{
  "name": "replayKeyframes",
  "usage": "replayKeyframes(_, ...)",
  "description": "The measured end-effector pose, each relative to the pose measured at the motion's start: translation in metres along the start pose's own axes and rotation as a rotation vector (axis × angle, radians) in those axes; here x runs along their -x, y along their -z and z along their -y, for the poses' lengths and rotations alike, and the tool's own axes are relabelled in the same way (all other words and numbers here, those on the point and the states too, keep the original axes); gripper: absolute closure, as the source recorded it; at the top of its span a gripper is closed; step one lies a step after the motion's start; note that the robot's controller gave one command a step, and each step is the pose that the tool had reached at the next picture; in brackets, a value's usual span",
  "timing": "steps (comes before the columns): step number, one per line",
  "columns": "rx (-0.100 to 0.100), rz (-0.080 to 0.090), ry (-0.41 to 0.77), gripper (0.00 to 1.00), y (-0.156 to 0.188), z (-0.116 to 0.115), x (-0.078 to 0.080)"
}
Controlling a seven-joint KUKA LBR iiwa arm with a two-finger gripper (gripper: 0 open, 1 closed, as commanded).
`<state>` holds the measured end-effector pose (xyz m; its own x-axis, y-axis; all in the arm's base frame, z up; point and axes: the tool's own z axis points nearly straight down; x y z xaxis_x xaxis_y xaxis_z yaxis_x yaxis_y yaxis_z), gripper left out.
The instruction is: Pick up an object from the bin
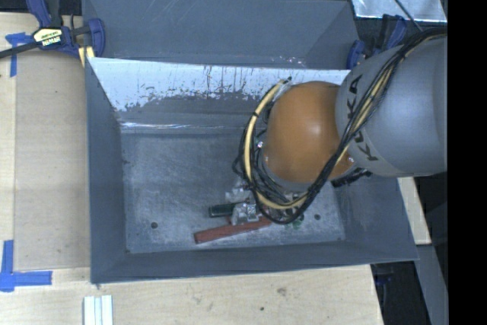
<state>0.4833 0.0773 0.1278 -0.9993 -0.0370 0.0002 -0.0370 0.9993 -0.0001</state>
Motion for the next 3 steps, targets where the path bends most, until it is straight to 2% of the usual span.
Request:
replayKeyframes(1,0.000,0.000,0.000,1.00,0.000,0.000,0.000)
replayKeyframes(2,-0.001,0.002,0.070,1.00,0.002,-0.013,0.001)
replayKeyframes(3,0.000,0.001,0.134,1.00,0.109,0.006,0.007)
